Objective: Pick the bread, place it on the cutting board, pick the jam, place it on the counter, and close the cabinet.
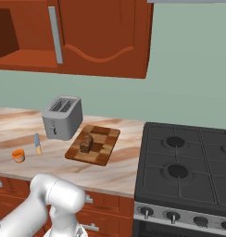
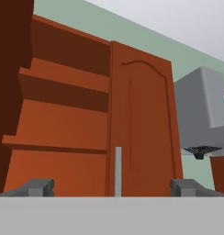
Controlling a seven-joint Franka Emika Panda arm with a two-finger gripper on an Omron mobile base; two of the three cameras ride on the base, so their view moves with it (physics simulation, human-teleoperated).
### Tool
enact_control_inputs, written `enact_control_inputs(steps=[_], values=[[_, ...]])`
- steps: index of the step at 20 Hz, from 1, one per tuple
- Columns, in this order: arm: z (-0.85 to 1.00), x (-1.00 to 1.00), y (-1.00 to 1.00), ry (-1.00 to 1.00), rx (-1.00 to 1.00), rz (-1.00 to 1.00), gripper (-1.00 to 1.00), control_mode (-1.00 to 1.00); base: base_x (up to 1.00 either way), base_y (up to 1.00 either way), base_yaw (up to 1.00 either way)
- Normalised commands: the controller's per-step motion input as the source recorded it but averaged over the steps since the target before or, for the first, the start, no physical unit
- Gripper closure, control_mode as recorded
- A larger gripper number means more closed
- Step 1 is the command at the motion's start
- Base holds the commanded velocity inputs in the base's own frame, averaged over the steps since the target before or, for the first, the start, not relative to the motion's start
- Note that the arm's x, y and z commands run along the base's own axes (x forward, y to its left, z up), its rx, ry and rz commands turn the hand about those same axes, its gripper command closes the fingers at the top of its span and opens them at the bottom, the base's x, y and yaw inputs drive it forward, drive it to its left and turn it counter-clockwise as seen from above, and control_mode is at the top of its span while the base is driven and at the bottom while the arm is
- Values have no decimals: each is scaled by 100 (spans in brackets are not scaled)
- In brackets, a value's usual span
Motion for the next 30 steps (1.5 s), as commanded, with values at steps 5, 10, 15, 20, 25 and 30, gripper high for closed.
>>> enact_control_inputs(steps=[5,10,15,20,25,30], values=[[-25,-26,30,0,0,0,-100,-100,0,0,0],[-21,-17,28,0,0,0,-100,-100,0,0,0],[-19,-11,27,0,0,0,-100,-100,0,0,0],[-13,-6,28,0,0,0,-100,-100,0,0,0],[-8,0,31,0,0,0,-100,-100,0,0,0],[-8,0,35,0,0,0,-100,-100,0,0,0]])
